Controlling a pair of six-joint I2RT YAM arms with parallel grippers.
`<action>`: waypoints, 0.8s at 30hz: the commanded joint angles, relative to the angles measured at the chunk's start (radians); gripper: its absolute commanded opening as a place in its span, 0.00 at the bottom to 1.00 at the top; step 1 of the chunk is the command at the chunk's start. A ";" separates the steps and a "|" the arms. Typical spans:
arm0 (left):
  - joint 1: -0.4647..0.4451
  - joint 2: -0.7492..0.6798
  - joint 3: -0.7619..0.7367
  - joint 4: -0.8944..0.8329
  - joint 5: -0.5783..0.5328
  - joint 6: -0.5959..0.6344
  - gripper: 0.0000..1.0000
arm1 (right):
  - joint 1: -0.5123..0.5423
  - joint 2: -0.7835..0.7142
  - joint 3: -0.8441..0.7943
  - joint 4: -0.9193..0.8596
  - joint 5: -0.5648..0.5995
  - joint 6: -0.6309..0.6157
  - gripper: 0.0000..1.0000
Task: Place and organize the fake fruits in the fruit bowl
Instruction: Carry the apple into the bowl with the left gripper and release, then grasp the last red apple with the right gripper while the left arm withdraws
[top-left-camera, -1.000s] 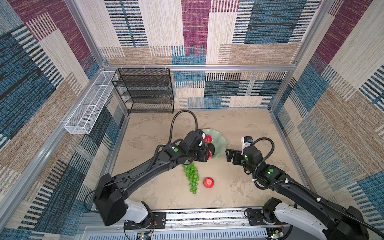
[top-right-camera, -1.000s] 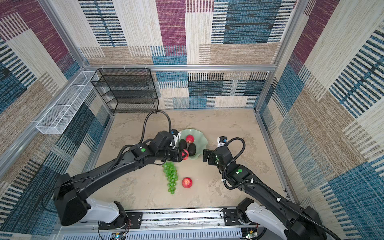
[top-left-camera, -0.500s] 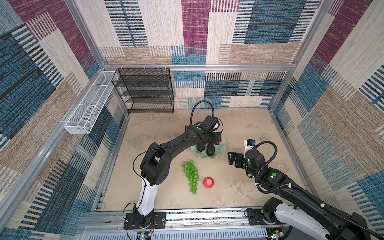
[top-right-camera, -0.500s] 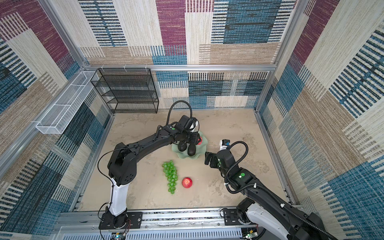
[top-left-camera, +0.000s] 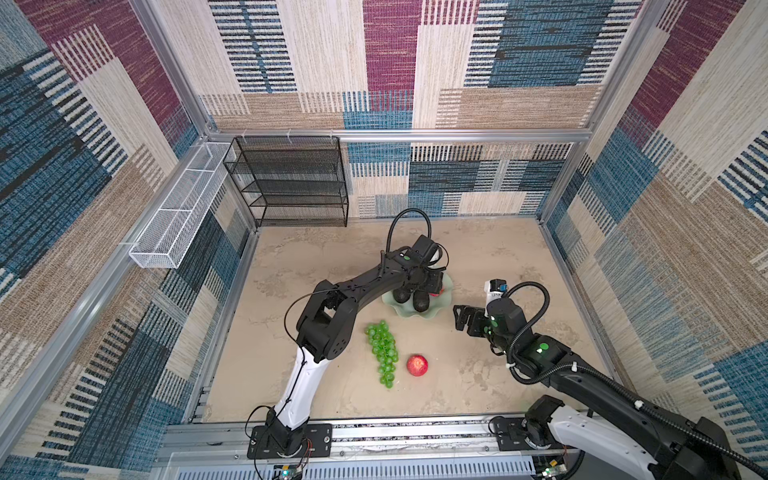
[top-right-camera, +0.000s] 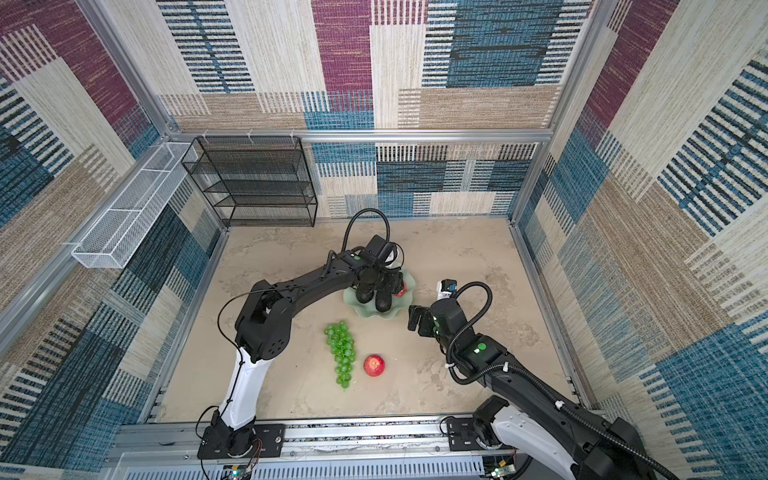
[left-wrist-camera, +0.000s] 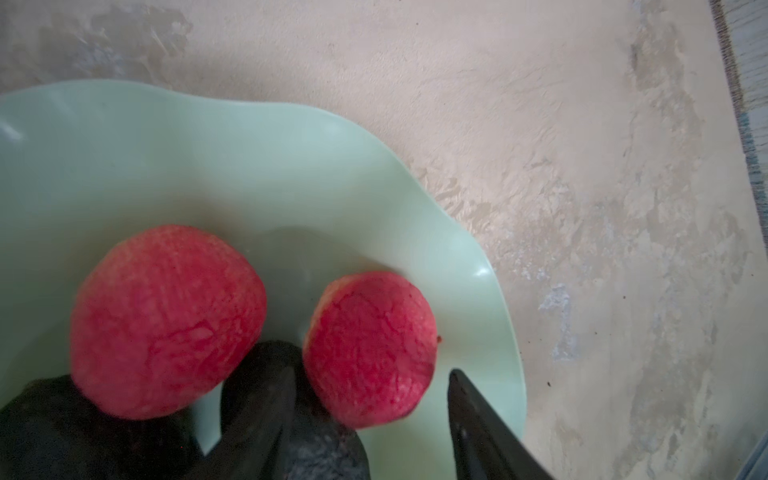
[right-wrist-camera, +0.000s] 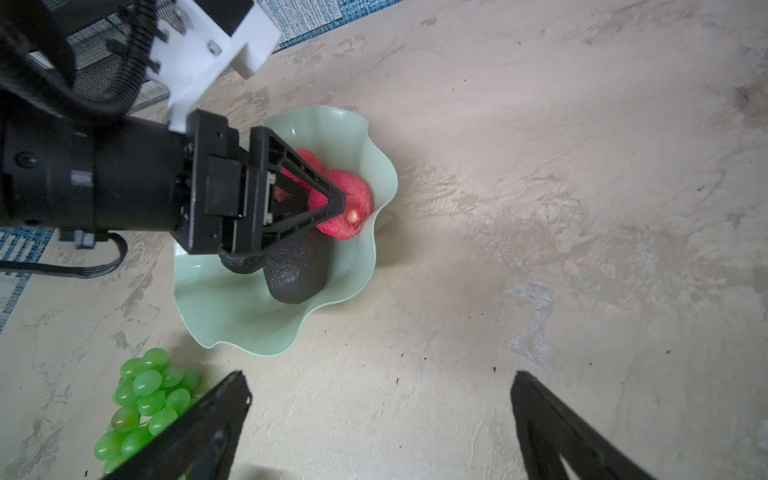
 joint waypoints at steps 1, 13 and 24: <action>0.001 0.004 0.021 -0.028 0.008 0.000 0.65 | -0.001 0.001 0.013 0.012 0.002 -0.004 1.00; 0.072 -0.363 -0.178 0.155 -0.149 -0.036 0.68 | 0.086 0.117 0.067 -0.043 -0.082 -0.018 0.92; 0.300 -0.949 -0.777 0.280 -0.250 -0.116 0.72 | 0.456 0.444 0.159 0.018 -0.058 0.128 0.91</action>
